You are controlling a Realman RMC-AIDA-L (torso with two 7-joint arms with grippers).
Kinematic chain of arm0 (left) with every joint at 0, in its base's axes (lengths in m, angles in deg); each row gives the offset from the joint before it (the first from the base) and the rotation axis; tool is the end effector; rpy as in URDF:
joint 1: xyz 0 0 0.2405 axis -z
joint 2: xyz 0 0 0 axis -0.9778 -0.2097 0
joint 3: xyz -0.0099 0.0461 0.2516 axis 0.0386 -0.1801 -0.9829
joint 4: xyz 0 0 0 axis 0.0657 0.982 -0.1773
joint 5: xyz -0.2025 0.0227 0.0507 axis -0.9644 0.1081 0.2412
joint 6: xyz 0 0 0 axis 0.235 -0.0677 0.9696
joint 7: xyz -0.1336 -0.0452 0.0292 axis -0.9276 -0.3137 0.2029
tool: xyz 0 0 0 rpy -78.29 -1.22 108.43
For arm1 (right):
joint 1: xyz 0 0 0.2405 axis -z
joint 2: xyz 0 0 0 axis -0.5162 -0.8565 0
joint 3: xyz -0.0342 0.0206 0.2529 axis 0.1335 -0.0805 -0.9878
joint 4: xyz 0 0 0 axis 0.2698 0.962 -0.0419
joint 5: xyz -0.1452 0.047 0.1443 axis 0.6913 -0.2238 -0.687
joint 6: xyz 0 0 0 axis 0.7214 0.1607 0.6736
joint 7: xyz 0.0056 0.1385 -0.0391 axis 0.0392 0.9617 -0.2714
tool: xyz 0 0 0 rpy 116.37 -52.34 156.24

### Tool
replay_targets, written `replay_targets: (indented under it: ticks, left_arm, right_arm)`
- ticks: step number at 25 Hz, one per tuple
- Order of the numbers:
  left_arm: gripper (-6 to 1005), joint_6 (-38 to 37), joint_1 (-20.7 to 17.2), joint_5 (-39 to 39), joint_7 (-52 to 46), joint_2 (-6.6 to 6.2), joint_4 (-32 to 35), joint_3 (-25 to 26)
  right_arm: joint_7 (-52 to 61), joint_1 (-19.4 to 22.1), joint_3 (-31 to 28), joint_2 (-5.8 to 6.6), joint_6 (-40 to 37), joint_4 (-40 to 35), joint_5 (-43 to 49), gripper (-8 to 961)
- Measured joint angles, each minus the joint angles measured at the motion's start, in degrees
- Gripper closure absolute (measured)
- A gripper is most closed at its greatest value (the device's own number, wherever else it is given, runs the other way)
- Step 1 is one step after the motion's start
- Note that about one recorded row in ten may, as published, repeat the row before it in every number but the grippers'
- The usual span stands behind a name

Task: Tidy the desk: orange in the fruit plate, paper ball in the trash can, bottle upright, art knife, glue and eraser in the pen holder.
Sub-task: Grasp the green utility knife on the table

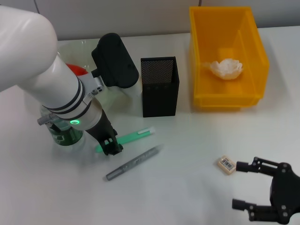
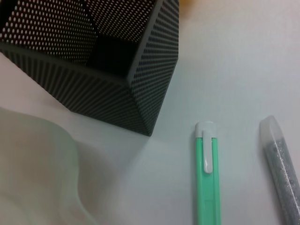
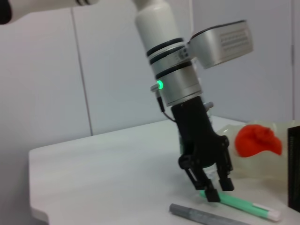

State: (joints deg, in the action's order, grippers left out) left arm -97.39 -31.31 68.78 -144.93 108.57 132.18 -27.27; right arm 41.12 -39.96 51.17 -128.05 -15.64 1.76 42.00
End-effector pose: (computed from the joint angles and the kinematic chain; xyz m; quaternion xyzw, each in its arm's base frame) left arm -0.1520 0.3645 -0.0888 -0.9528 -0.1031 0.2590 0.1205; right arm 0.3340 0.1906 0.0087 -0.9351 0.1340 0.2857 0.1610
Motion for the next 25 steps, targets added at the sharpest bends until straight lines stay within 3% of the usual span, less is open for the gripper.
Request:
replay_targets:
  ticks: [25]
  left_arm:
    - [621,-0.39,0.54,0.00,0.58,0.00,-0.33,0.00]
  right_arm:
    - [-0.78,-0.02,-1.50,-0.01,0.26,0.56,0.32,136]
